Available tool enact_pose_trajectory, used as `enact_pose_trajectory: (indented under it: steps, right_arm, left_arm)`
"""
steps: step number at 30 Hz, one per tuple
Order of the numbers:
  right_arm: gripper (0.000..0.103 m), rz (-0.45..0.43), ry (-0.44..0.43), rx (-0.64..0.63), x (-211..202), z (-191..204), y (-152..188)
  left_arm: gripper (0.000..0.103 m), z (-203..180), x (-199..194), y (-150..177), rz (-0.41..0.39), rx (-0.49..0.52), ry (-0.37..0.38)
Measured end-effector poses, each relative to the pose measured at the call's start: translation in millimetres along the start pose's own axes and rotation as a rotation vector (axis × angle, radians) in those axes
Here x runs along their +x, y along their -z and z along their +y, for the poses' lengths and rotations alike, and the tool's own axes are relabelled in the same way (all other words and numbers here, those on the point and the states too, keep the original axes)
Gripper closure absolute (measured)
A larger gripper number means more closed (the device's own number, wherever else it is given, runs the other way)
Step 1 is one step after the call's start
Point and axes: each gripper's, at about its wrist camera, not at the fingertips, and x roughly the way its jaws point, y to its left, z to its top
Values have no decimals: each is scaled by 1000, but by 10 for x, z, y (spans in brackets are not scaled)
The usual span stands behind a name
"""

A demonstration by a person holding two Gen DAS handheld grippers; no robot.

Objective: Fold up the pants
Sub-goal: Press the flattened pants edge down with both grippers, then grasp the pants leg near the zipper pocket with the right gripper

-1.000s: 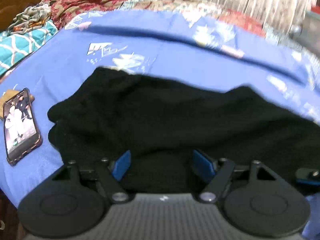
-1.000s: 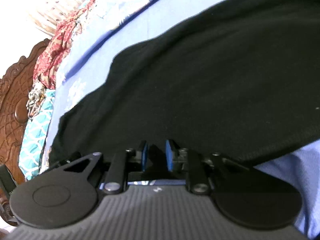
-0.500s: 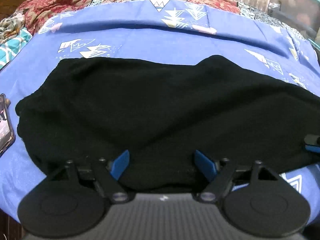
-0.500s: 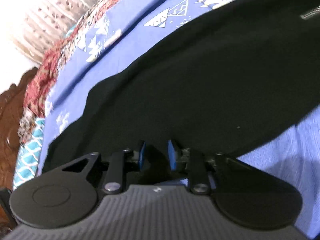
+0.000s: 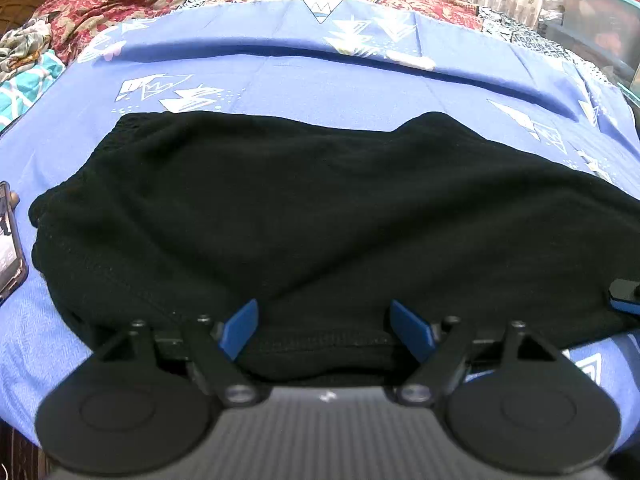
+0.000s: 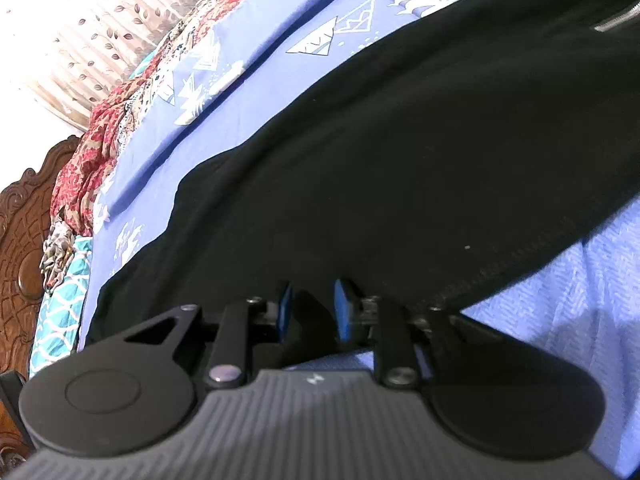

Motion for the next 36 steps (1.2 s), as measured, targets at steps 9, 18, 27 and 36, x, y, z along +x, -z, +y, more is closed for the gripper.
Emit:
enact_pose_trajectory:
  steps: [9,18,27,36]
  right_arm:
    - [73,-55,47,-68,-155,169,-98]
    - [72,-5,24,-222,34,494,-50]
    - [88,-42,149,-141,-61,-35,-246]
    - [91,-151,201,36,-418,-638,-543]
  left_arm:
    - [27,9,0,-14,2,0,7]
    - [22,-8,27,-9,3,5,10]
    - [21,-17,33,-13,6,8,12]
    - [20,-20,42,-28,13,4,9]
